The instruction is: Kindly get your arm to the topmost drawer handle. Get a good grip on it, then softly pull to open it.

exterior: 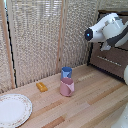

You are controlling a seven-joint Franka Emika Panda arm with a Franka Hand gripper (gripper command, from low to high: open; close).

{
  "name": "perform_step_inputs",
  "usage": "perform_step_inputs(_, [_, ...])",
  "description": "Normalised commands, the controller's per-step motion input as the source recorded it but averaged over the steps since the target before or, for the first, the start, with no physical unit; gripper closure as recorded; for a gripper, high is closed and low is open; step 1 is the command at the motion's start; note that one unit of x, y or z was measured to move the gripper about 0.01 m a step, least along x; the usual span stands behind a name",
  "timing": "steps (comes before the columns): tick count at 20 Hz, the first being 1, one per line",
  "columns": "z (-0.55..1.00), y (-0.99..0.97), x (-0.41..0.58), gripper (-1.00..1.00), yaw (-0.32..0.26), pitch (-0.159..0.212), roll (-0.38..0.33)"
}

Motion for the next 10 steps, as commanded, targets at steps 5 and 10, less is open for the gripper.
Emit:
perform_step_inputs(5, [-0.37, 0.99, 0.067, 1.0, 0.0, 0.029, 0.027])
perform_step_inputs(10, [-0.38, 0.97, 0.206, 1.0, 0.0, 0.081, 0.05])
